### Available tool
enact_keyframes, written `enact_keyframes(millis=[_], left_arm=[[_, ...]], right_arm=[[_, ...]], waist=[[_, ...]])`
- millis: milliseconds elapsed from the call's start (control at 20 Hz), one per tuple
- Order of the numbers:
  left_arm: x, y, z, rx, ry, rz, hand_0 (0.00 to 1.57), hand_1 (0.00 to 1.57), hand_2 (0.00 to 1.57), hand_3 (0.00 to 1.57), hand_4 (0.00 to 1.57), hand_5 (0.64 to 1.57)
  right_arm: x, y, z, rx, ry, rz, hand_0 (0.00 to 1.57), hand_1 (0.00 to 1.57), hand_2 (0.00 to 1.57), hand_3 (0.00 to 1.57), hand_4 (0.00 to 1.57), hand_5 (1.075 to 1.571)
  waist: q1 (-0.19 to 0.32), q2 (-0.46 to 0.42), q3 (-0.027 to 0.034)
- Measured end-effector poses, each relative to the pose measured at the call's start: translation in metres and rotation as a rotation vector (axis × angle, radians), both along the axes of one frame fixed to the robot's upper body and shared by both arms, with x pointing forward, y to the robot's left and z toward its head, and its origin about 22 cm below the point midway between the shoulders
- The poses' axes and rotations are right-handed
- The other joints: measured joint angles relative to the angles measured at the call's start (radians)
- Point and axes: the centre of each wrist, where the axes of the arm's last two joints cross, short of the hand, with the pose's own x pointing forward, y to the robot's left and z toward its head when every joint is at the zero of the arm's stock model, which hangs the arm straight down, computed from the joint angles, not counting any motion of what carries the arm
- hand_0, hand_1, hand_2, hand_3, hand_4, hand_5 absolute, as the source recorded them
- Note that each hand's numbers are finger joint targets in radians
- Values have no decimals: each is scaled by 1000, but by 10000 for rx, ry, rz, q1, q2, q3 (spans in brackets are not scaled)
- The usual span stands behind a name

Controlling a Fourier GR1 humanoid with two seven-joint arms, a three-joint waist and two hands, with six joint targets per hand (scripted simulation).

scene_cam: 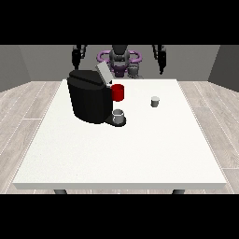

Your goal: Insert the coffee pod into the coffee machine and close the lid

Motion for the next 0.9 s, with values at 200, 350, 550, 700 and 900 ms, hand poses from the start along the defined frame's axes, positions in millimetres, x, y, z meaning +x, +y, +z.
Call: enact_keyframes(millis=[200,350,550,700,900], left_arm=[[0,13,-4,616,-320,-430,0,0,0,0,0,1571],[1,30,-1,1642,-599,-967,0,0,0,0,0,1571],[16,58,16,3175,-783,-1139,0,0,0,0,0,1571],[30,74,26,3986,-594,-1157,0,0,0,0,0,1571],[53,90,42,4823,-318,-995,0,0,0,0,0,1571]], right_arm=[[1,2,-3,55,15,-10,0,0,0,0,0,1571],[-1,0,-6,-145,125,-358,0,0,0,0,0,1571],[2,5,-3,-769,-398,-895,0,0,0,0,0,1571],[7,13,5,-1048,-623,-941,0,0,0,0,0,1571],[14,35,12,-1202,-1041,-738,0,0,0,0,0,1571]], waist=[[-125,66,161],[-259,74,211],[-680,453,239],[-1003,706,247],[-1414,1163,249]])
